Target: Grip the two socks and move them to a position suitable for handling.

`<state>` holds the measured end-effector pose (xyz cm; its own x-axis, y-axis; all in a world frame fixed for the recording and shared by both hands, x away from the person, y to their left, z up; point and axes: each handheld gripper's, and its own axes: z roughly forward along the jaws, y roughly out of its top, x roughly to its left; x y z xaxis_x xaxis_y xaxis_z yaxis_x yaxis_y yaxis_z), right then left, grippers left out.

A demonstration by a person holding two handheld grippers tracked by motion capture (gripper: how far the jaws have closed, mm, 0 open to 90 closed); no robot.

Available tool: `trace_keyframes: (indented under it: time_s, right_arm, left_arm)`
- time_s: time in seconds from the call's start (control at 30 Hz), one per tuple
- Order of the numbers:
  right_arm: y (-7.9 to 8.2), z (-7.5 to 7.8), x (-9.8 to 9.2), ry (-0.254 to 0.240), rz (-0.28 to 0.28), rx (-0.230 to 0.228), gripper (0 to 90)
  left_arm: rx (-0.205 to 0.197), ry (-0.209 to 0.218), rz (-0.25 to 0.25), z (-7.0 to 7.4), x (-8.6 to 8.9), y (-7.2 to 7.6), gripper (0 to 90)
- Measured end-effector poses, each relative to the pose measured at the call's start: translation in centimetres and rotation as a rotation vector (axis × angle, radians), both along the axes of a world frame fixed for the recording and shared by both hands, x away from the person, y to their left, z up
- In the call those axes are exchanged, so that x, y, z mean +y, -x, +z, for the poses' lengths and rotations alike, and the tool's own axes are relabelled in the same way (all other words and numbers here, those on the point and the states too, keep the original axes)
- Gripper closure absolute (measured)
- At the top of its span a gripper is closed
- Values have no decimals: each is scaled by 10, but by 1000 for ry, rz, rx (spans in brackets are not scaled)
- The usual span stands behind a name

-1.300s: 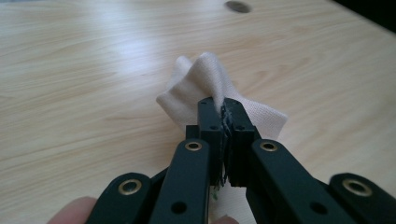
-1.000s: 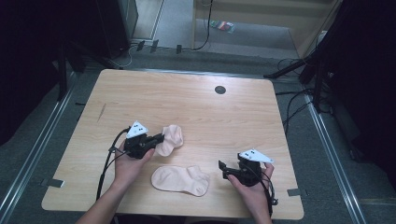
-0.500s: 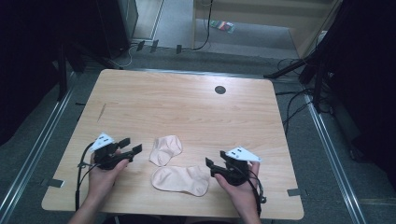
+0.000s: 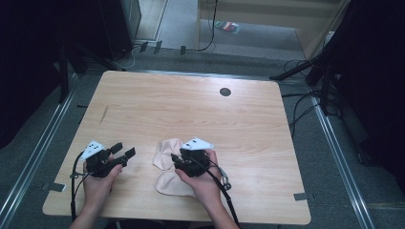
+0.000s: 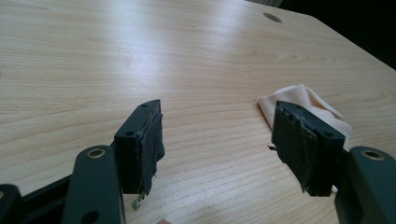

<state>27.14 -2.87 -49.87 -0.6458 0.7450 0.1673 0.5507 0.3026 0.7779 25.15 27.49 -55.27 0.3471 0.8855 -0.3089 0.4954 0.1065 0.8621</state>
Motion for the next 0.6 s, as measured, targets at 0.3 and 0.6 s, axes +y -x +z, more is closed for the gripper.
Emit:
trace_keyframes:
  time_s: [0.3, 0.6]
  right_arm:
    - [-23, -22, 39, 161, 7, 11, 652]
    - [-25, -35, 46, 249, 7, -10, 853]
  left_arm:
    - [9, 4, -8, 0, 0, -1, 365]
    - [14, -5, -19, 0, -2, -1, 378]
